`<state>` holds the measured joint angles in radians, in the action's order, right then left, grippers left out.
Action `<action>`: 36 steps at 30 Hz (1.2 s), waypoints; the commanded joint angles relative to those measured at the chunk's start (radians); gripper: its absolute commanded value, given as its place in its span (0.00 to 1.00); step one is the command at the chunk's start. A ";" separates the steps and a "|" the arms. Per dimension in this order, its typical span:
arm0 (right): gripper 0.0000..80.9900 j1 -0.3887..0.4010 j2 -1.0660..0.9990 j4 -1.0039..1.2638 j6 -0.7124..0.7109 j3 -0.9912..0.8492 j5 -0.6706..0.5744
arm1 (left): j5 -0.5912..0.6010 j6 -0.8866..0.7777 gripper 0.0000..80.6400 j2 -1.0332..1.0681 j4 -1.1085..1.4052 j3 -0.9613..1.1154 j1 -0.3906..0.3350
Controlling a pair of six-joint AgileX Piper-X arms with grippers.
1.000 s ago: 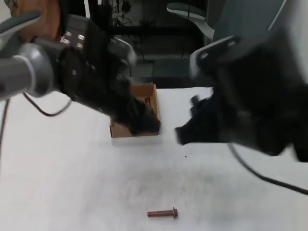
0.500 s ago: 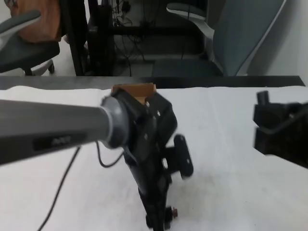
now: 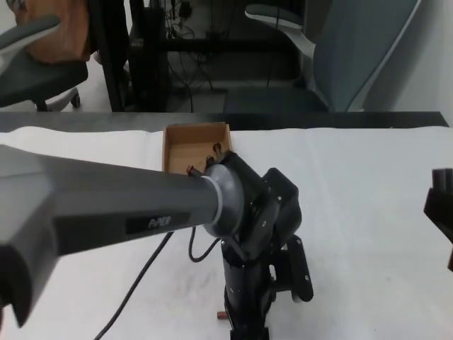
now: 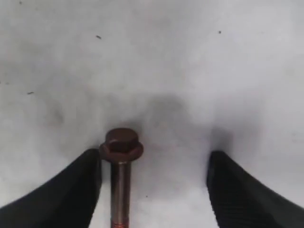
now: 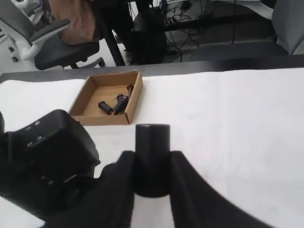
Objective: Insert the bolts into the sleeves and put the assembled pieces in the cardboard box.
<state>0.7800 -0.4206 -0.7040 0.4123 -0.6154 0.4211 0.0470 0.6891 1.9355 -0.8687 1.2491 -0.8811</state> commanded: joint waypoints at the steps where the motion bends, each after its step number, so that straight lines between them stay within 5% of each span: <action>1: 0.01 -0.004 0.011 -0.024 0.007 0.001 -0.001 | -0.042 -0.011 0.42 0.045 0.049 0.007 -0.006; 3: 0.01 -0.004 0.011 -0.024 0.007 0.001 -0.006 | -0.041 -0.021 0.05 0.043 0.053 0.007 -0.006; 4: 0.01 -0.004 0.011 -0.021 0.007 0.001 -0.016 | -0.041 -0.052 0.01 0.042 0.065 0.007 -0.006; 12: 0.01 -0.004 0.011 -0.054 -0.004 0.042 -0.042 | 0.035 -0.330 0.02 -0.101 0.245 0.014 0.003; 21: 0.01 0.018 0.011 0.134 -0.172 0.195 -0.207 | 0.006 -0.596 0.02 -0.585 0.571 -0.193 0.045; 28: 0.01 0.161 0.011 0.457 -0.377 0.292 -0.207 | 0.025 -0.810 0.02 -1.004 0.935 -0.566 0.040; 36: 0.01 0.326 -0.113 0.729 -0.412 0.368 -0.146 | -0.008 -0.964 0.02 -1.237 1.321 -0.871 0.040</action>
<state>1.0729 -0.4897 -0.0702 0.0213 -0.2509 0.2670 0.0467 -0.2107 0.7242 0.3417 0.4316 -0.8393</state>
